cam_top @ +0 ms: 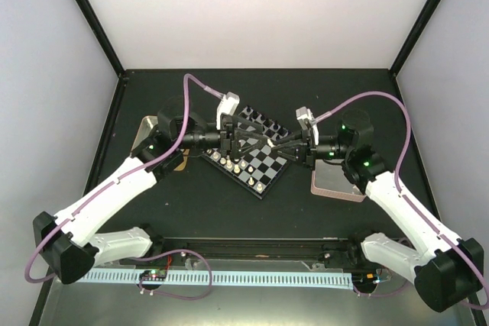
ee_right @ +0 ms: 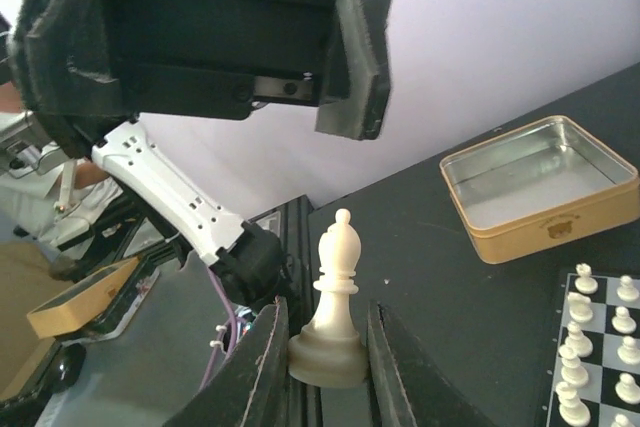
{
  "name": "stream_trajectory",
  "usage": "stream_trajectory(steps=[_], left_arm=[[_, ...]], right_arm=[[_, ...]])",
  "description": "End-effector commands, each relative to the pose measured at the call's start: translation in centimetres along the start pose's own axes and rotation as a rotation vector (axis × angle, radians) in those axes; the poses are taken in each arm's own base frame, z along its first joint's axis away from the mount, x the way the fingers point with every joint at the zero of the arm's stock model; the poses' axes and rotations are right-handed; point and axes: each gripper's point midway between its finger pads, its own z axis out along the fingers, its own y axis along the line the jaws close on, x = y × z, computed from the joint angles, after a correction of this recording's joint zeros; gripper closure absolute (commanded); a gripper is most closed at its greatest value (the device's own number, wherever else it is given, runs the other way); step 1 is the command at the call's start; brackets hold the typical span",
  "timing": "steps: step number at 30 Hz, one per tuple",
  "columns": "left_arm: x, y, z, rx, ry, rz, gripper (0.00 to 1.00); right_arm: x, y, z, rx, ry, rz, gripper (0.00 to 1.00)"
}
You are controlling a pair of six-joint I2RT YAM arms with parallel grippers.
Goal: Set up the chess pieces on the board
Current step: Place the chess piece on the chessboard.
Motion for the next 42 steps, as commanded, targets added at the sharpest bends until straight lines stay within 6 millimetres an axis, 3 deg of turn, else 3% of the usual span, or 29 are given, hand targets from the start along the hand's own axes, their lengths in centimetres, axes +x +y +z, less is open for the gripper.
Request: stream_trajectory(steps=[1, 7, 16, 21, 23, 25, 28, 31, 34, 38, 42], left_arm=[[-0.1, -1.0, 0.3, 0.049, 0.052, -0.05, 0.29], [1.1, 0.3, 1.1, 0.043, 0.098, -0.094, 0.52], [2.2, -1.1, 1.4, 0.158, 0.167, -0.109, 0.87], [2.6, -1.0, 1.3, 0.157, 0.178, -0.108, 0.98], [2.7, -1.0, 1.2, 0.158, 0.181, -0.103, 0.98], [2.7, -0.7, 1.2, 0.137, 0.178, -0.094, 0.98], [3.0, 0.8, 1.0, 0.044, 0.167, -0.076, 0.99], [3.4, 4.2, 0.3, -0.16, 0.14, -0.042, 0.98], [4.3, 8.4, -1.3, -0.404, 0.103, -0.012, 0.98], [6.3, 11.5, -2.5, -0.625, 0.095, 0.074, 0.98], [9.7, 13.5, -2.3, -0.768, 0.142, 0.107, 0.99]], right_arm=[[-0.7, 2.4, 0.3, -0.097, 0.019, -0.082, 0.86], [-1.1, 3.1, 0.6, -0.127, 0.023, -0.096, 0.86], [-0.8, 2.2, 1.3, -0.124, 0.057, -0.028, 0.86], [-0.8, 1.6, 1.5, -0.107, 0.058, -0.011, 0.86], [-0.8, 1.3, 1.5, -0.091, 0.057, -0.005, 0.82], [-0.5, 0.8, 1.5, -0.059, 0.061, 0.008, 0.66], [0.6, -0.5, 1.3, 0.019, 0.078, 0.029, 0.44], [1.7, -2.6, 0.8, 0.138, 0.073, 0.05, 0.32], [2.2, -5.2, -0.4, 0.318, 0.036, 0.08, 0.27], [2.4, -9.7, -3.5, 0.636, -0.044, 0.131, 0.24], [2.9, -13.3, -7.2, 0.932, -0.111, 0.204, 0.24]])
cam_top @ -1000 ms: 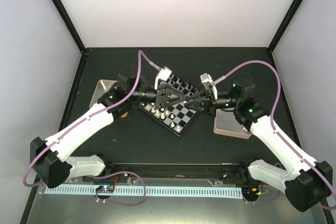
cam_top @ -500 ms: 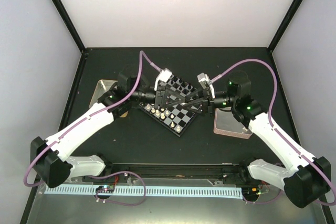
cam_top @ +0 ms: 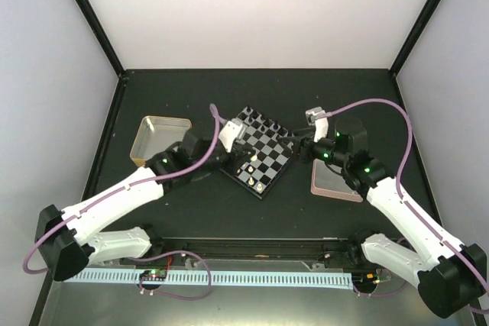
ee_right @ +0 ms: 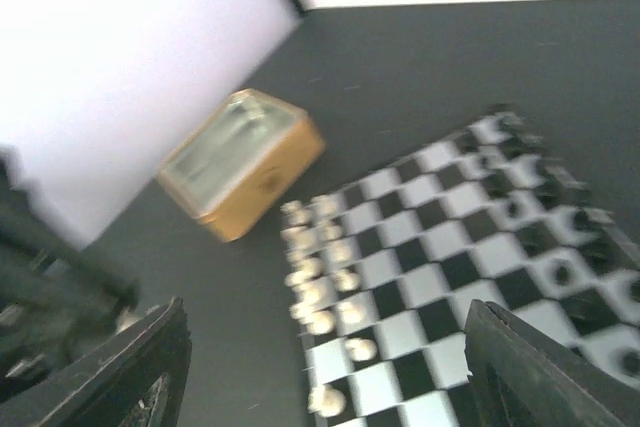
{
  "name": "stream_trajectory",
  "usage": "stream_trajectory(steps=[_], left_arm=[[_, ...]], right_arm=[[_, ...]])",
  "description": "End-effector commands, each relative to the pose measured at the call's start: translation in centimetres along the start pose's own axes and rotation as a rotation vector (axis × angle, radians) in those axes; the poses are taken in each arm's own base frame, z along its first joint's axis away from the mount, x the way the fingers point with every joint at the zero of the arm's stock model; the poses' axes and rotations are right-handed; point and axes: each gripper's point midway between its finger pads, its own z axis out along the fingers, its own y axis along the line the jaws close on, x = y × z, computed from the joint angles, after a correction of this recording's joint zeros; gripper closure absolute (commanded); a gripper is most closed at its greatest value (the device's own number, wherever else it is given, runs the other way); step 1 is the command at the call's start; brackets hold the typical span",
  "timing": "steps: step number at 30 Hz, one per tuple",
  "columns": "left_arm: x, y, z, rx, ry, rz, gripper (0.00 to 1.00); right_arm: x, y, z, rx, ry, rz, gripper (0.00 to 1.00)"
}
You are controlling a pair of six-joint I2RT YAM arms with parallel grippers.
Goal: Set up the chess pieces on the board
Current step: Place the chess piece on the chessboard.
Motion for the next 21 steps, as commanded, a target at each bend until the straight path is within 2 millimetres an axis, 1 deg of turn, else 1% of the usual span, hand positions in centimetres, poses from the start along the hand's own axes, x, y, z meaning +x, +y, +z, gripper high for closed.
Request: stream_trajectory(steps=[1, 3, 4, 7, 10, 12, 14, 17, 21], left_arm=[[3.0, 4.0, 1.1, -0.284, 0.009, 0.067, 0.98], [4.3, 4.8, 1.5, -0.33, 0.005, 0.048, 0.99], [5.3, 5.5, 1.8, -0.352, 0.012, 0.032, 0.98], [6.8, 6.5, 2.4, -0.378, 0.024, 0.0, 0.98], [8.0, 7.4, 3.2, -0.406, 0.058, -0.027, 0.99], [8.5, 7.5, 3.9, -0.405, 0.076, -0.029, 0.99], [8.9, 7.6, 4.5, -0.396, 0.091, -0.027, 0.98], [10.0, 8.2, 5.7, -0.406, 0.124, -0.027, 0.98], [10.9, 9.0, 6.4, -0.423, 0.139, -0.026, 0.98]], right_arm=[[-0.7, -7.4, -1.9, 0.425, -0.107, 0.11, 0.24], [-0.1, -8.8, -2.3, 0.504, -0.107, 0.143, 0.24], [0.2, -9.3, -2.4, 0.529, -0.107, 0.155, 0.24], [1.2, -10.3, -2.5, 0.571, -0.092, 0.18, 0.24], [2.1, -10.7, -2.2, 0.581, -0.067, 0.196, 0.24], [2.3, -11.0, -2.1, 0.587, -0.061, 0.205, 0.24], [2.4, -11.0, -2.0, 0.587, -0.057, 0.21, 0.24], [2.5, -11.2, -2.0, 0.591, -0.055, 0.212, 0.24], [2.6, -11.3, -2.0, 0.596, -0.051, 0.21, 0.24]])
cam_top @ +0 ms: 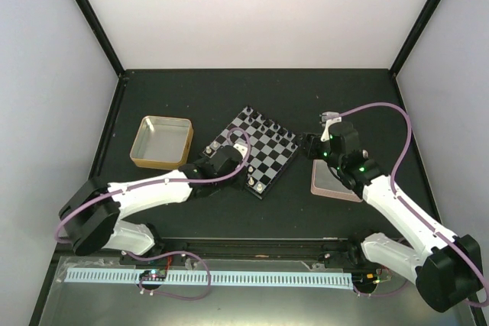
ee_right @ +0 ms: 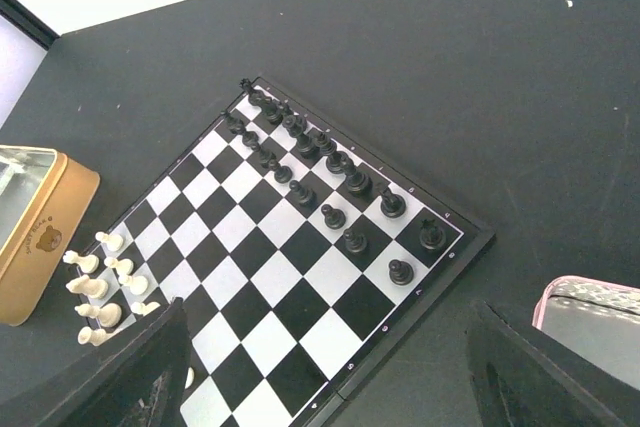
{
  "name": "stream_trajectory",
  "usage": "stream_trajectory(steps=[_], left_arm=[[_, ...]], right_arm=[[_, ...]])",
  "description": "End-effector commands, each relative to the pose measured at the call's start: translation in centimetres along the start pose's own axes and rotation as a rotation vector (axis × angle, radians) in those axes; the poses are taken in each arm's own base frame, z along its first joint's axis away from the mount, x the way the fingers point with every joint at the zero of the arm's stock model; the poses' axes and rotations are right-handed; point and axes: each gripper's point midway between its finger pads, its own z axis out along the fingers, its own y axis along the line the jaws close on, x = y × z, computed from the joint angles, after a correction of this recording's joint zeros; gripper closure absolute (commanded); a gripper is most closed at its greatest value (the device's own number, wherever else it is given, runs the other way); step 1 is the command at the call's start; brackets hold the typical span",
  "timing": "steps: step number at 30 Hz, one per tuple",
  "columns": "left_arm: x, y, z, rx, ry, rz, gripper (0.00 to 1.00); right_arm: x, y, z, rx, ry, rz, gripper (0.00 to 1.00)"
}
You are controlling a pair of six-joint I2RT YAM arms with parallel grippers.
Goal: Set up the chess pieces on the board
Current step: Place the chess piece on the chessboard.
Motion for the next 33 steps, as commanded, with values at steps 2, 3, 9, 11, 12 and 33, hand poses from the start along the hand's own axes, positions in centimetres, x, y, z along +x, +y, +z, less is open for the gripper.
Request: stream_trajectory(steps=[2, 3, 9, 11, 12, 33], left_arm=[[-0.8, -0.1, 1.1, -0.012, -0.048, -0.013, 0.98], [-0.6, 0.1, 1.3, -0.021, -0.044, -0.014, 0.98], [0.2, 0.4, 2.6, -0.03, -0.013, -0.008, 0.99], [0.5, 0.5, 2.8, -0.035, -0.006, -0.005, 0.99], [0.7, 0.7, 2.9, -0.04, -0.002, -0.002, 0.99], [1.6, 2.0, 4.4, -0.101, -0.005, 0.041, 0.96]], right_arm=[[-0.1, -0.9, 0.1, 0.041, -0.01, 0.008, 0.24], [-0.1, -0.9, 0.1, 0.041, -0.01, 0.008, 0.24], [-0.1, -1.1, 0.1, 0.051, -0.006, 0.004, 0.24], [0.0, -1.1, 0.2, 0.053, -0.002, 0.004, 0.24], [0.0, -1.2, 0.2, 0.053, -0.002, 0.004, 0.24], [0.0, -1.2, -0.3, 0.061, 0.016, 0.004, 0.24]])
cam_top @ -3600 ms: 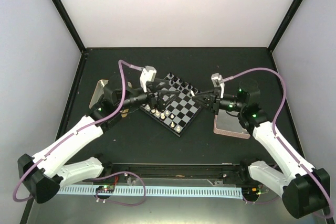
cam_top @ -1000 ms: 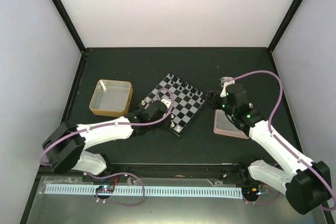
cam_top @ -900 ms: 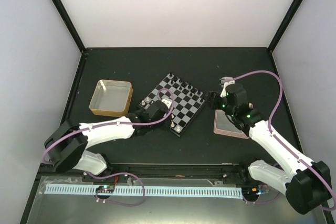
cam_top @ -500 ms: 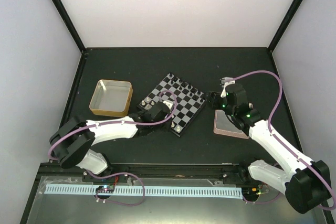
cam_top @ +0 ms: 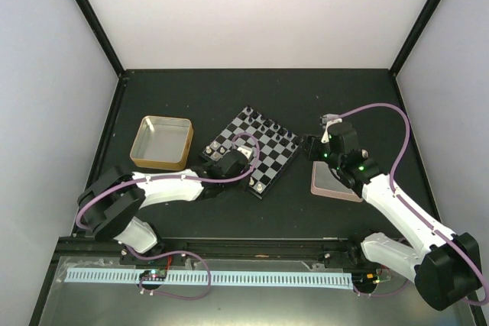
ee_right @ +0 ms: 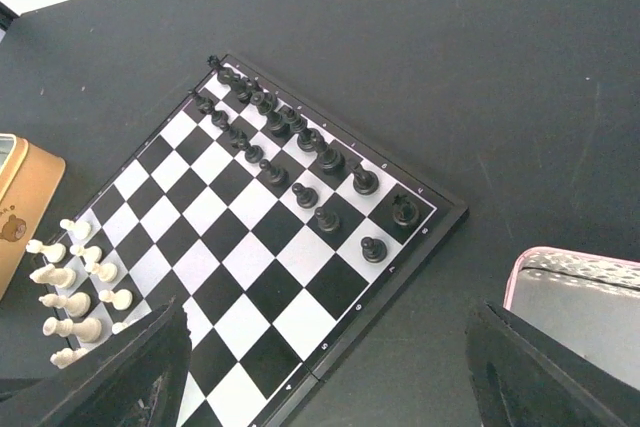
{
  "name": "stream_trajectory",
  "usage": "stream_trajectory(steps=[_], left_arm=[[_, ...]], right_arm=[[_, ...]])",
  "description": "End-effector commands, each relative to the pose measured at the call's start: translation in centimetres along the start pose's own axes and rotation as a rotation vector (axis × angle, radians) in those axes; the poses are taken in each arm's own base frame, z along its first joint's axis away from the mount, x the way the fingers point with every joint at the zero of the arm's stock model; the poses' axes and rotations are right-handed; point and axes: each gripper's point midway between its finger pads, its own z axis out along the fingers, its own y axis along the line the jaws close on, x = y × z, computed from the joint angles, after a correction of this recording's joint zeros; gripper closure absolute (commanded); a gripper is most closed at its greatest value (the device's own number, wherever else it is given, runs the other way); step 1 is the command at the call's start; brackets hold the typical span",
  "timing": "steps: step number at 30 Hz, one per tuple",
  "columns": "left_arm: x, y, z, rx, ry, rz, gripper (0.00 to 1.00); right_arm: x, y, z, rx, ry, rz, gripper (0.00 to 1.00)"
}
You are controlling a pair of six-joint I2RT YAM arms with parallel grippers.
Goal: Set up the chess pieces on the board
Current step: Place the chess piece on the chessboard.
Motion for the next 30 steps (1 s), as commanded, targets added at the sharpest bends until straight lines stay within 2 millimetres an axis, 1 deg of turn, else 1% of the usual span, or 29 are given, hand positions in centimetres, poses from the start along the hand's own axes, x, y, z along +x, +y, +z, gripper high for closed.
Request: stream_trajectory(steps=[1, 8, 13, 18, 22, 25, 30], left_arm=[[-0.7, 0.3, 0.5, -0.017, -0.042, 0.012, 0.95], [-0.4, 0.3, 0.7, -0.02, -0.032, 0.014, 0.91], [-0.8, 0.1, 0.3, -0.005, -0.041, 0.012, 0.82], [-1.7, -0.1, -0.8, 0.008, -0.068, 0.001, 0.74], [-2.9, -0.1, -2.2, 0.011, -0.106, -0.013, 0.72], [-3.6, 0.2, -2.9, -0.006, -0.13, -0.021, 0.72], [-3.3, 0.5, -2.8, -0.02, -0.116, -0.016, 0.72]], right_arm=[[-0.8, -0.2, -0.7, 0.016, -0.022, 0.001, 0.24], [-0.8, -0.2, -1.3, 0.011, -0.034, 0.01, 0.24], [-0.9, 0.1, -1.2, -0.001, -0.032, 0.012, 0.24], [-1.2, 0.4, -1.6, -0.013, -0.037, 0.021, 0.24], [-1.4, 0.3, -2.0, -0.012, -0.047, 0.032, 0.24], [-1.6, 0.3, -2.3, -0.008, -0.056, 0.039, 0.24], [-1.7, 0.3, -2.5, -0.009, -0.06, 0.047, 0.24]])
